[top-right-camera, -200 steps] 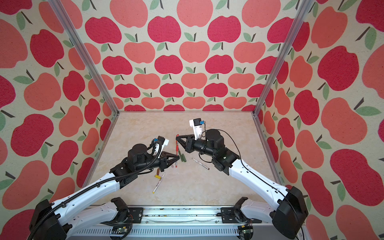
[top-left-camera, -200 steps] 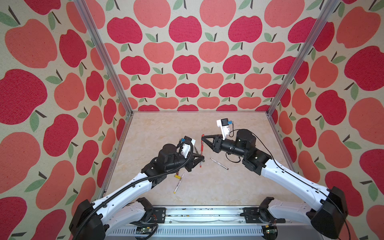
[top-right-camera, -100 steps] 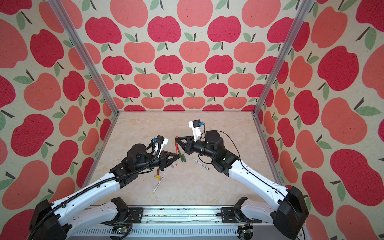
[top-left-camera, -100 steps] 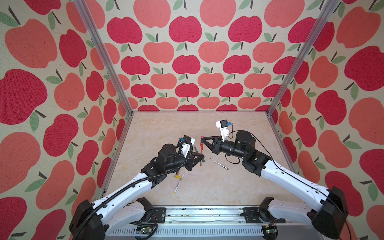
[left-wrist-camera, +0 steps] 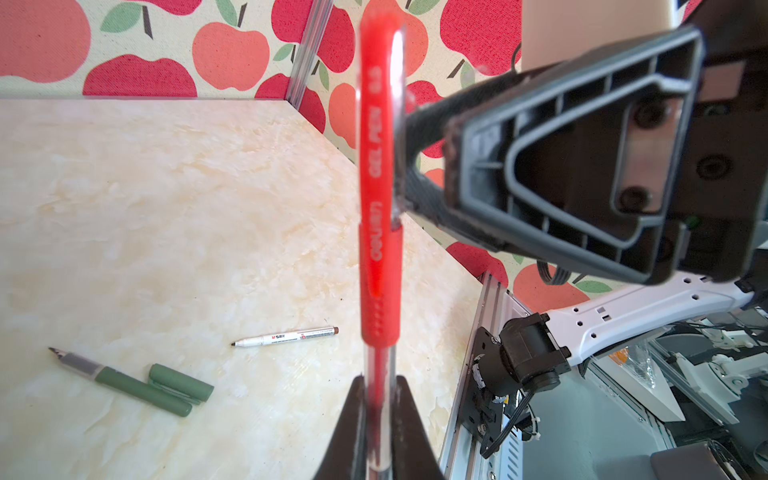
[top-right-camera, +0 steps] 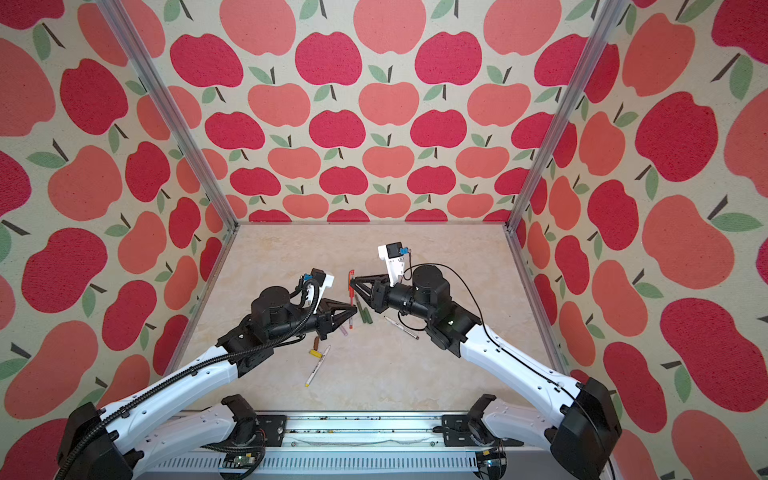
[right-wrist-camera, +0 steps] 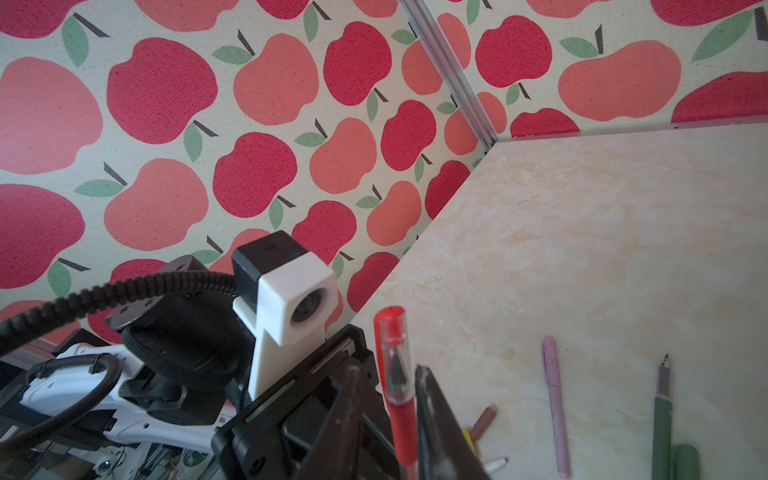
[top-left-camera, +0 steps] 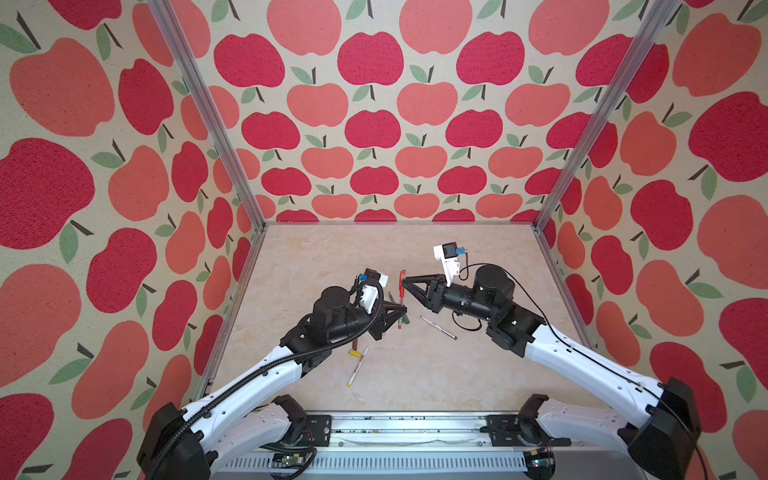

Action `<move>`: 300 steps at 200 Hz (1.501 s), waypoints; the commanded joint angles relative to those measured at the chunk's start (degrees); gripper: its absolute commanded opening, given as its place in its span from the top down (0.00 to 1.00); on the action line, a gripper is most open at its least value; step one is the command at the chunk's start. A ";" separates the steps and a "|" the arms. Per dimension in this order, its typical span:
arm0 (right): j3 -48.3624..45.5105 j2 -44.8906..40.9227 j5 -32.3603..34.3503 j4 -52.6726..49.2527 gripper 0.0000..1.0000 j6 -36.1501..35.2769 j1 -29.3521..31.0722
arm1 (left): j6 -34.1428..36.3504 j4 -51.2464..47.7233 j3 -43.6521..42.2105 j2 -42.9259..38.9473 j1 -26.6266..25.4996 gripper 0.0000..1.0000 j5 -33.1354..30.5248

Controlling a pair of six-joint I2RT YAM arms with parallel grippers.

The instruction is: Insert the pens into the pen caps

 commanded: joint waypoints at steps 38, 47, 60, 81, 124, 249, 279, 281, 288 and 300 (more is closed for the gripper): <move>2.44 -4.97 1.06 -3.66 0.52 -7.87 0.31 | 4.09 1.05 2.02 -1.31 0.62 0.95 0.70; 3.18 -6.19 1.72 -4.89 0.48 -9.49 0.23 | 4.97 1.01 1.84 -1.48 0.70 0.95 1.48; 4.17 -8.30 3.94 -7.83 0.41 -11.54 0.06 | 7.23 0.89 1.50 -1.67 0.72 0.94 2.97; 7.44 -10.57 6.97 -16.67 0.38 -13.01 -1.30 | 11.39 0.55 0.97 -2.61 0.69 0.95 4.40; 16.02 -7.34 -13.63 -29.44 0.39 -19.47 -5.75 | 18.82 -3.92 3.47 -2.74 1.43 0.95 12.25; 24.61 0.98 -26.28 -37.24 0.49 -25.82 -5.74 | 21.15 -13.88 9.80 0.27 2.68 0.98 22.00; 25.81 2.80 -27.20 -38.92 0.57 -26.60 -5.69 | 22.45 -16.30 11.24 0.43 2.92 0.98 21.92; 25.78 2.89 -27.20 -39.01 0.58 -26.62 -5.72 | 22.43 -16.31 11.29 0.42 2.91 0.98 21.92; 25.84 3.16 -27.20 -39.30 0.59 -26.78 -5.69 | 22.49 -16.39 11.40 0.33 2.89 0.98 22.00; 26.07 3.52 -27.28 -39.83 0.61 -27.07 -5.67 | 22.65 -16.78 11.75 0.33 2.91 0.98 22.07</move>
